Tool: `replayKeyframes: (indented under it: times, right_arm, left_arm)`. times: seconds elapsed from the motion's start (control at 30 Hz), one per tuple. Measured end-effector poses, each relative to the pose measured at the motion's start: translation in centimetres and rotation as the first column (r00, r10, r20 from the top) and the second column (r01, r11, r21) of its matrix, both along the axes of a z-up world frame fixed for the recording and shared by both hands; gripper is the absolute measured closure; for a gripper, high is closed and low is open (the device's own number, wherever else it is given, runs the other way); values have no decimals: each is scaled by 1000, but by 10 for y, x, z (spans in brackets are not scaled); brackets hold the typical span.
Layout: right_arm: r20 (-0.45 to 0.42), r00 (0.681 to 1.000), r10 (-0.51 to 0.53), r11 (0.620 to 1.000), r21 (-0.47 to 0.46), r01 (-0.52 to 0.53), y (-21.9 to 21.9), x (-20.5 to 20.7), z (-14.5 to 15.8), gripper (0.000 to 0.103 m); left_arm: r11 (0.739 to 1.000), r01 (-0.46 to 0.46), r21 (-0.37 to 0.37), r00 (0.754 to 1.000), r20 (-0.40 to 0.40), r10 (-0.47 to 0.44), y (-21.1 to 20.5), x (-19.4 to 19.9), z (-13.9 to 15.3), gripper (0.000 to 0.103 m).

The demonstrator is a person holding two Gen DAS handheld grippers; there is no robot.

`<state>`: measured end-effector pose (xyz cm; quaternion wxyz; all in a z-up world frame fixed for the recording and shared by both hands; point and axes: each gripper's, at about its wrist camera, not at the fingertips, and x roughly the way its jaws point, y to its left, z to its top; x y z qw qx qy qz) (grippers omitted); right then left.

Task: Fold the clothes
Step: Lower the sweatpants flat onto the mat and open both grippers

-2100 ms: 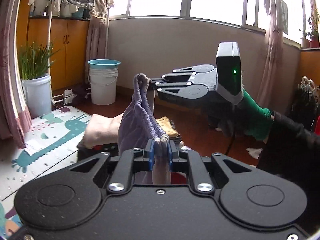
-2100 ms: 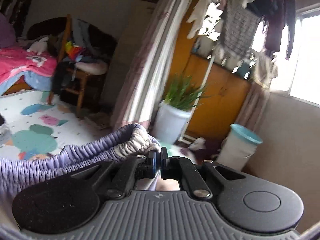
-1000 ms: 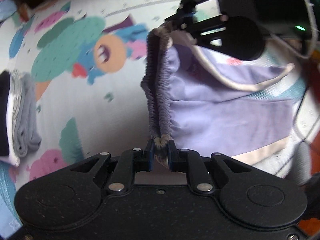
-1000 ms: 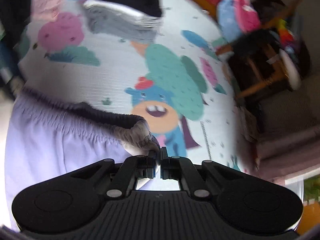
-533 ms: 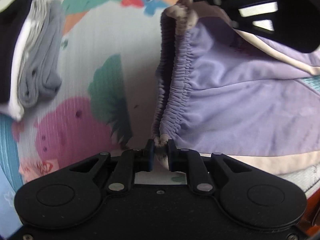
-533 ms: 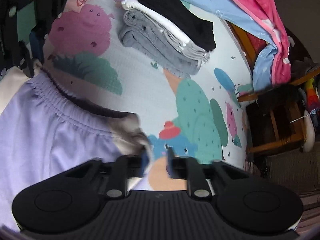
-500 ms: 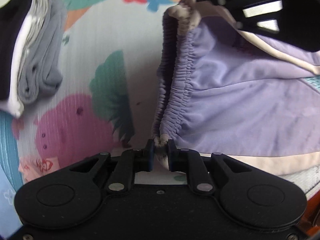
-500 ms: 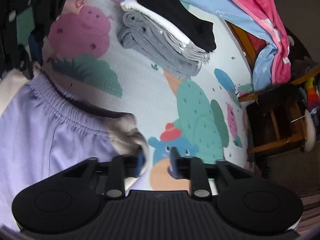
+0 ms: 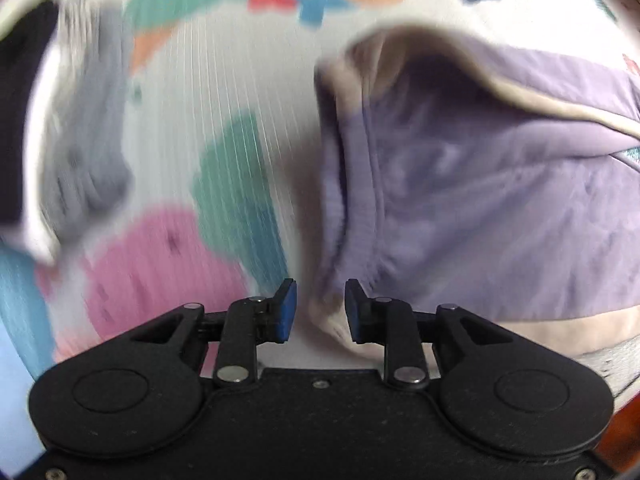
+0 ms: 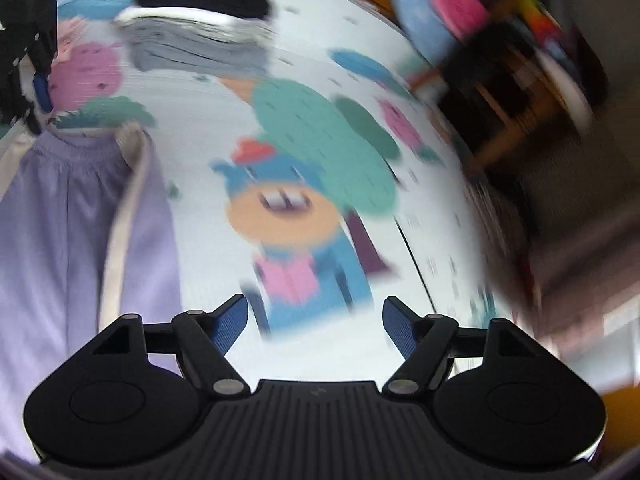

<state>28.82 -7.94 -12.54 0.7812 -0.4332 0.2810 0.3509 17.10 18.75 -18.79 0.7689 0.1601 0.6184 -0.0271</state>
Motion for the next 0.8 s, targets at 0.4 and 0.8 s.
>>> replayKeyframes:
  times: [0.4, 0.8]
  right_arm:
    - [-110, 970, -219, 973, 55, 226, -202, -119, -52, 38]
    - [-97, 986, -138, 990, 2, 139, -214, -131, -101, 59]
  left_arm:
    - [686, 659, 309, 638, 253, -727, -65, 4, 4, 55]
    - [674, 686, 274, 663, 145, -734, -52, 47, -24, 57]
